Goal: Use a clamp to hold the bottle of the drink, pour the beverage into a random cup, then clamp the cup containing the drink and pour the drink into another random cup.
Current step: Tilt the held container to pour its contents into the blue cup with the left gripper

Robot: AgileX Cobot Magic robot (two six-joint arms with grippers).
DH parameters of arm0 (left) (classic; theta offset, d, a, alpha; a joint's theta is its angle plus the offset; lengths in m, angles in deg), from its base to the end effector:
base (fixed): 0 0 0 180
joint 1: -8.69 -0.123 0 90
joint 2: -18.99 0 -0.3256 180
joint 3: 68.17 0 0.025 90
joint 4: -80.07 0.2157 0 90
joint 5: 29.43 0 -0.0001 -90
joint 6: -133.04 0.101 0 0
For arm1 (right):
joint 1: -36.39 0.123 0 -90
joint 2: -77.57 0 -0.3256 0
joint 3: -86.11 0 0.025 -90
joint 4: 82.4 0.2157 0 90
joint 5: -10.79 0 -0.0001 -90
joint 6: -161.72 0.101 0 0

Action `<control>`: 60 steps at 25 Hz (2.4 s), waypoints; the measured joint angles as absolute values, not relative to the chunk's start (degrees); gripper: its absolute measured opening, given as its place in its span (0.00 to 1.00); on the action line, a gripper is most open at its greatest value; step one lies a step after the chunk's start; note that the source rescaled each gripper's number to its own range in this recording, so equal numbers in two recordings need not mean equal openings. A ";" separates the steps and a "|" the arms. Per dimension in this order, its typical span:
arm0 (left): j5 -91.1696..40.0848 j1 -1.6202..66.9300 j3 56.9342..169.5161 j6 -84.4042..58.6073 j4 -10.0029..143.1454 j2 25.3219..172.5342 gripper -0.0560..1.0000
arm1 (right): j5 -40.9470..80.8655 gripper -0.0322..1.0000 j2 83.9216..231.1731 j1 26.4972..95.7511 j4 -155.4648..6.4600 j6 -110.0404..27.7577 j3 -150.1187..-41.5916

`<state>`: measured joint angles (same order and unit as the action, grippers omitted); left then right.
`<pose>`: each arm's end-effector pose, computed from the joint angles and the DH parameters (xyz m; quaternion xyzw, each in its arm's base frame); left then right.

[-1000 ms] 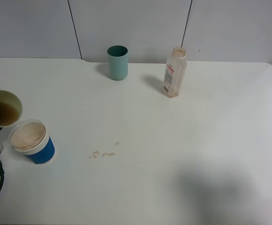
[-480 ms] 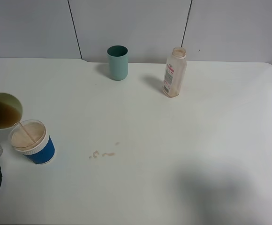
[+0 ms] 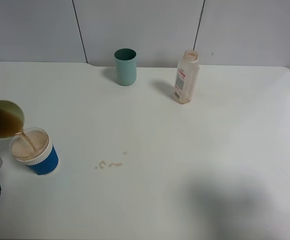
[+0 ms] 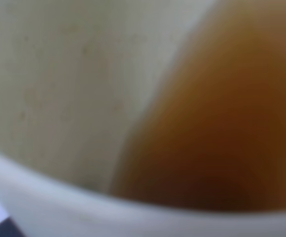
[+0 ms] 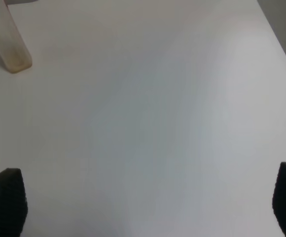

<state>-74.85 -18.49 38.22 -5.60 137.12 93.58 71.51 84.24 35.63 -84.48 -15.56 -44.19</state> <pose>0.1334 0.0007 0.2270 0.5553 0.6228 0.2619 0.4850 -0.0678 -0.0023 0.2551 0.0266 0.8525 -0.0092 0.5220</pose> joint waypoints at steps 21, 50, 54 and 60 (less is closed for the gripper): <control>-78.39 -18.49 38.22 0.84 135.65 93.58 0.06 | 71.51 1.00 84.24 35.63 -84.48 -15.56 -44.19; -80.48 -18.49 38.55 12.26 133.56 93.58 0.06 | 71.51 1.00 84.24 35.63 -84.48 -15.56 -44.19; -80.85 -18.49 38.55 12.49 133.56 93.58 0.06 | 71.51 1.00 84.24 35.63 -84.48 -15.56 -44.19; -80.85 -18.49 38.55 12.71 133.56 93.58 0.06 | 71.51 1.00 84.24 35.63 -84.48 -15.56 -44.19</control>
<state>-80.85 -18.49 38.55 12.71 133.56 93.58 71.51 84.24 35.63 -84.48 -15.56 -44.19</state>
